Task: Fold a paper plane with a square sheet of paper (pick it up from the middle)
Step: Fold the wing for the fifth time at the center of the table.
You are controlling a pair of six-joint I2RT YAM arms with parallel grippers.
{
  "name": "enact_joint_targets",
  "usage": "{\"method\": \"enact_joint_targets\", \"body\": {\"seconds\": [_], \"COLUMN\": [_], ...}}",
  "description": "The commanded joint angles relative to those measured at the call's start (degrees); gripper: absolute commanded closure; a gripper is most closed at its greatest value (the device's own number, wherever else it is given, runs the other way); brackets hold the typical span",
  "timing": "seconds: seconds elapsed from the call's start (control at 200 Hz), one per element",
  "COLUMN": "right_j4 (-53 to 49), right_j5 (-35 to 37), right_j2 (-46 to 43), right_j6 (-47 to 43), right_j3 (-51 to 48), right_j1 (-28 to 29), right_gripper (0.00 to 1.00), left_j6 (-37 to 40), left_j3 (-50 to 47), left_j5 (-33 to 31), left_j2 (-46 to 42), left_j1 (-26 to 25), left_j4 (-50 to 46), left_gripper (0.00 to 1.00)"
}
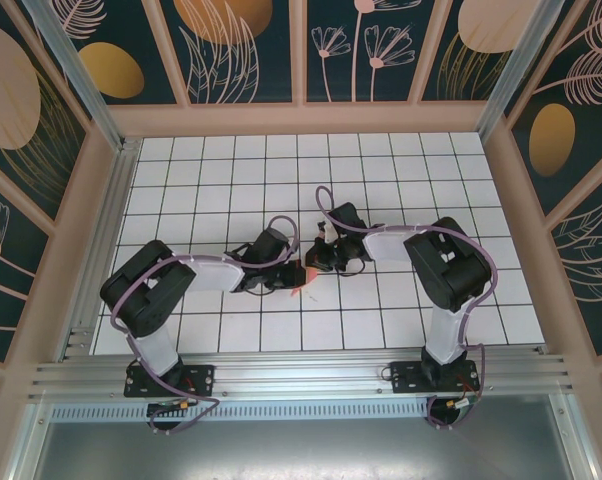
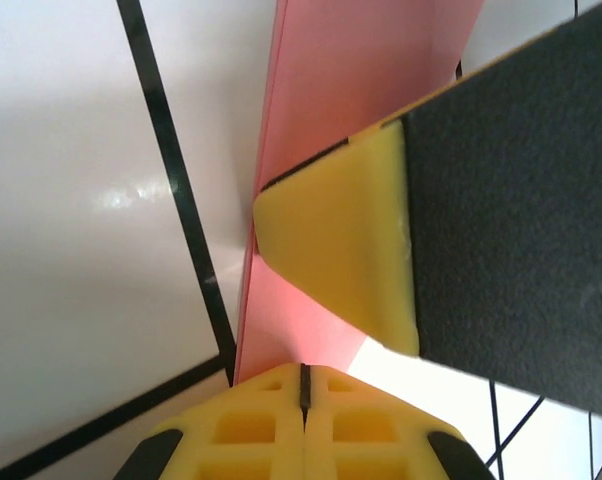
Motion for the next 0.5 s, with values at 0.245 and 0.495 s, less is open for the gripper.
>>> {"method": "enact_joint_targets", "body": {"seconds": [0.245, 0.495], "right_j4": [-1.4, -1.4], "right_j5": [3.3, 2.7], "right_j2": [2.6, 2.7], "right_j6": [0.5, 0.3], "right_j3": [-0.1, 0.4], "right_j1": [-0.9, -1.0], "right_gripper": [0.98, 0.98], "left_j6": [0.9, 1.0], "left_j3": [-10.1, -12.9], "left_j5": [4.4, 3.9], "left_j2": [-4.9, -10.1], "left_j1": [-1.9, -1.9], "left_j4": [-13.1, -14.6], "left_gripper": [1.00, 1.00]}}
